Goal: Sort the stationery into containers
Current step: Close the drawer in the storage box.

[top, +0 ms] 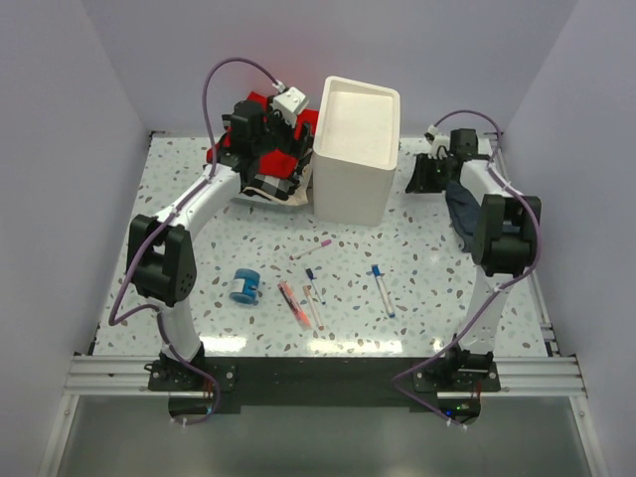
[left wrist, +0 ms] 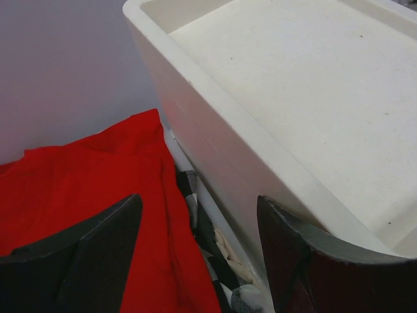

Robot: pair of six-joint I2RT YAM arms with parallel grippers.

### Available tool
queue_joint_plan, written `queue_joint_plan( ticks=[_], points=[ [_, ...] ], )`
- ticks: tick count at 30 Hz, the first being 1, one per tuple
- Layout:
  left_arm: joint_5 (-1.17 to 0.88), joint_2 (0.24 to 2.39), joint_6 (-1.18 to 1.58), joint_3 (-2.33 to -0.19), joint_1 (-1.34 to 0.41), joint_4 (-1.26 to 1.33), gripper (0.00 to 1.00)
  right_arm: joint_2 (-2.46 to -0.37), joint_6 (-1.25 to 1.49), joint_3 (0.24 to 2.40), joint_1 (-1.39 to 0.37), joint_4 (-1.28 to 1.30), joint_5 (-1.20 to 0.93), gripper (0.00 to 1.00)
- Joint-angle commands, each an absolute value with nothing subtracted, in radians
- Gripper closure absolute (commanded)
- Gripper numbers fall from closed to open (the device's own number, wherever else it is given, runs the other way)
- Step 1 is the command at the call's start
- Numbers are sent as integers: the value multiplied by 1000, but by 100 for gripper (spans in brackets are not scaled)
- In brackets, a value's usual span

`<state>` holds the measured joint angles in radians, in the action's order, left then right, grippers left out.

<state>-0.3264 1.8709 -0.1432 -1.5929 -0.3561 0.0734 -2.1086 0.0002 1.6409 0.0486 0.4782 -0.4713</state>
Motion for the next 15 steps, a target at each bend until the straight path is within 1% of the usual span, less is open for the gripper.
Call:
queue_joint_plan(
  ticks=[1,3,5,6,7,10,13,15],
  points=[
    [-311,1816,-170,-1606,-341,42,24,-1918,-236,1469,72,281,-578,60],
    [-316,1816,-175,-1614,-328,28,24,-1858,-299,1389,71,169,-641,58],
    [-313,1815,-178,-1621,-319,20,23,-1830,-345,1350,64,111,-670,55],
    [-308,1816,-178,-1623,-315,20,23,-1821,-357,1333,60,39,-692,51],
    [-304,1816,-176,-1624,-311,20,23,-1807,-370,1303,55,8,-699,51],
    [-299,1816,-183,-1629,-307,15,23,-1825,-396,1304,43,-84,-722,51],
    [-304,1816,-184,-1626,-307,8,23,-1906,-428,1408,43,-22,-774,54],
    [-305,1816,-186,-1628,-307,5,23,-1925,-431,1428,44,-46,-795,55]
  ],
)
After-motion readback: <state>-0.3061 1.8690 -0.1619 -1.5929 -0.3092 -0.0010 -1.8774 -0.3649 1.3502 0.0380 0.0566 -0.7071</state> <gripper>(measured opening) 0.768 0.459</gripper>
